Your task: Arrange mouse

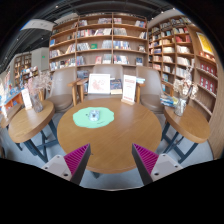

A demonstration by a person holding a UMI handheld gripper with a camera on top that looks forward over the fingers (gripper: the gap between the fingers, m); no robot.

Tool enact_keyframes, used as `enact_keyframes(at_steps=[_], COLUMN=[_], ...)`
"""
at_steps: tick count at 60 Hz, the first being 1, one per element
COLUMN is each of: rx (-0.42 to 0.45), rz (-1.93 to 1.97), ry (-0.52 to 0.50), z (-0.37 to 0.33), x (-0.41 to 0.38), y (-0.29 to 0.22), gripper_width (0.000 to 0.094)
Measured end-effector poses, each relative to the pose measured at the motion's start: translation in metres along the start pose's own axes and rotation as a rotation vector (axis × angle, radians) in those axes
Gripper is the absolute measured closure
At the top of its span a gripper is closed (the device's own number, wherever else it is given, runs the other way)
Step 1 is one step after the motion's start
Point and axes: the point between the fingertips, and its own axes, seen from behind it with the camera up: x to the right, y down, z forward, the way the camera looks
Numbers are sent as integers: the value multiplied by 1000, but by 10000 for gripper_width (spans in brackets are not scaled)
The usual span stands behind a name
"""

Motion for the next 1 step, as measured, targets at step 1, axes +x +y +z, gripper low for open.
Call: enact_keyframes(at_steps=[1], rx=[-2], rz=[-1], ry=[-4], z=[0], x=[-1], y=[1], gripper_width=[83])
